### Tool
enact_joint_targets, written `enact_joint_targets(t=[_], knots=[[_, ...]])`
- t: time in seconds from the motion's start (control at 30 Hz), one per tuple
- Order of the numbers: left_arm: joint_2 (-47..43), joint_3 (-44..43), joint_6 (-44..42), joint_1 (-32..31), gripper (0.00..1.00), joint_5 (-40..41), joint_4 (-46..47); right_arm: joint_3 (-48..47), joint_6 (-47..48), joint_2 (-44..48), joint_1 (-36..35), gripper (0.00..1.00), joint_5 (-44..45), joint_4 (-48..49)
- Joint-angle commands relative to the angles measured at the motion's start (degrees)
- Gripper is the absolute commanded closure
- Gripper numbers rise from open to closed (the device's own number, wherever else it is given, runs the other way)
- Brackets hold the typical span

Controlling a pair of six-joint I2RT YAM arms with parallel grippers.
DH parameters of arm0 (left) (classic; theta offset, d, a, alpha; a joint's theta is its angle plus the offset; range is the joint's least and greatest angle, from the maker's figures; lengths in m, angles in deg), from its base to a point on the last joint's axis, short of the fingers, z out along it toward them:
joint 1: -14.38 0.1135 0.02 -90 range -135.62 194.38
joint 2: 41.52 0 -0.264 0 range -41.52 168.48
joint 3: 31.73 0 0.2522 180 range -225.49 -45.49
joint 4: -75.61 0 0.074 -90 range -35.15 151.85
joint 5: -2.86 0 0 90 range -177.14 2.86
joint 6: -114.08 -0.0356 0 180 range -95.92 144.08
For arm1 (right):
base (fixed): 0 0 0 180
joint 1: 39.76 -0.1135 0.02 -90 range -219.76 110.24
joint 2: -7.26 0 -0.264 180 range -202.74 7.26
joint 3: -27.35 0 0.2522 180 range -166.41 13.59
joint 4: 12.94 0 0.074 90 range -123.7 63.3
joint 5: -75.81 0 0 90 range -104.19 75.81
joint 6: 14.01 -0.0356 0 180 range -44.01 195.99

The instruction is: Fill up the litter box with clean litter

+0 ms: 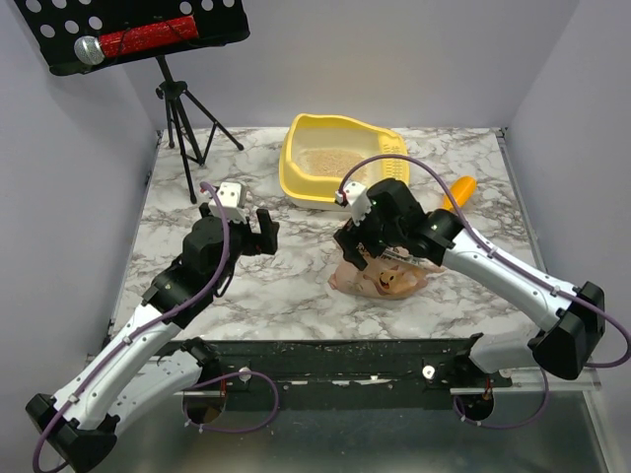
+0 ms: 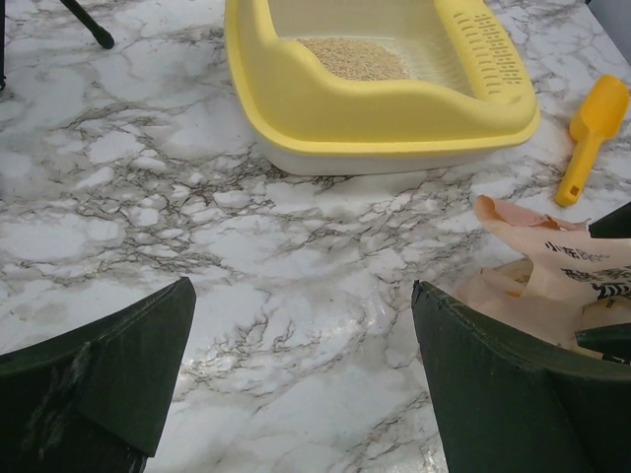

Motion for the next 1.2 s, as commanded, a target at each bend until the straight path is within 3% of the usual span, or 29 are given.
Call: enact_joint_targets(t=[0.0,0.13,0.23,0.27,0.4,0.7,0.9,1.17], knots=[[-1.21,-0.98,-0.06,0.19,0.01,-2.51,0.0,-1.82,1.96,-3.22,-0.4,0.09,-0.07,-3.34],[-1.3,-0.89,-0.06,0.1,0.01,-2.86,0.17,-1.91,2.66,-5.42,-1.02,0.19,-1.57,-4.05],[-1.3,-0.89,-0.06,0.1,0.01,-2.69,0.08,-1.65,2.84,-6.48,-1.28,0.32,-0.78,-4.31],[-1.39,-0.89,-0.06,0.1,0.01,-2.68,0.08,-1.65,2.84,-6.74,-1.37,0.4,-0.43,-4.31],[-1.83,-0.89,-0.06,0.19,0.01,-1.81,0.08,-1.82,2.93,-7.1,-1.72,0.99,1.33,-3.35],[-6.39,0.16,-1.38,0.72,0.01,-0.75,1.75,-5.77,5.74,-8.58,-3.39,0.99,-3.41,3.85],[-9.47,1.04,-2.0,0.98,0.01,-2.42,3.6,-14.81,9.25,-14.56,-4.01,0.99,-11.67,7.37],[-9.83,1.13,-2.0,0.98,0.01,-3.48,3.86,-32.56,8.48,-29.23,-4.1,0.99,-9.83,8.52]])
